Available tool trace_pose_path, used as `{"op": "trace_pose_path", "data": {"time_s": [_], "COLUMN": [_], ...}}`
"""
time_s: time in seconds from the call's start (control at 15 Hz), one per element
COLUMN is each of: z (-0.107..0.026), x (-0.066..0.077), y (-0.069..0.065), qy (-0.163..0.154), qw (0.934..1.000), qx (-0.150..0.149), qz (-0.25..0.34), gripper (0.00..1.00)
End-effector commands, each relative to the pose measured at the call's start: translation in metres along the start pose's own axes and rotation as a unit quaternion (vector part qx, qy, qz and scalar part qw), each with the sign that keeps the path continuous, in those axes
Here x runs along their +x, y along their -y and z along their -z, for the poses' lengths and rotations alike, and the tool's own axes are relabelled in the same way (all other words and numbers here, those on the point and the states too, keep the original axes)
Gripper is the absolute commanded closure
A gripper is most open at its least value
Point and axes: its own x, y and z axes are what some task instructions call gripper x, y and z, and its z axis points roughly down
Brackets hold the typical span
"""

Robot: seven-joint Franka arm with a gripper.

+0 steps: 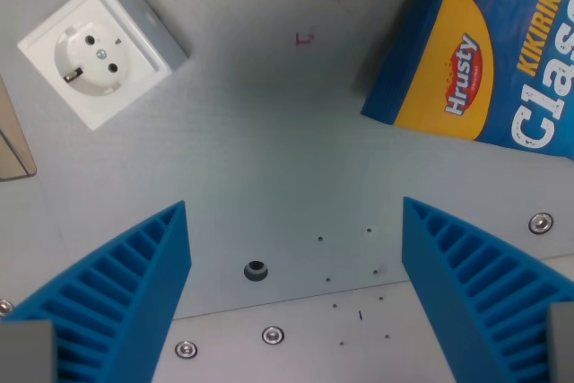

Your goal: Move in base negative x

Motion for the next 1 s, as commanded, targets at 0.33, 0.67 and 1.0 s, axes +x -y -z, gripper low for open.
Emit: {"op": "trace_pose_path", "data": {"time_s": [0.33, 0.67, 1.0], "z": [0.001, -0.002, -0.006], "x": [-0.025, -0.05, -0.075], "y": [-0.007, -0.015, -0.022], "qy": [-0.002, -0.002, -0.002], "qw": [1.0, 1.0, 1.0], "qx": [0.0, 0.0, 0.0], "qz": [0.0, 0.0, 0.0], "gripper": [0.0, 0.0, 0.0]}}
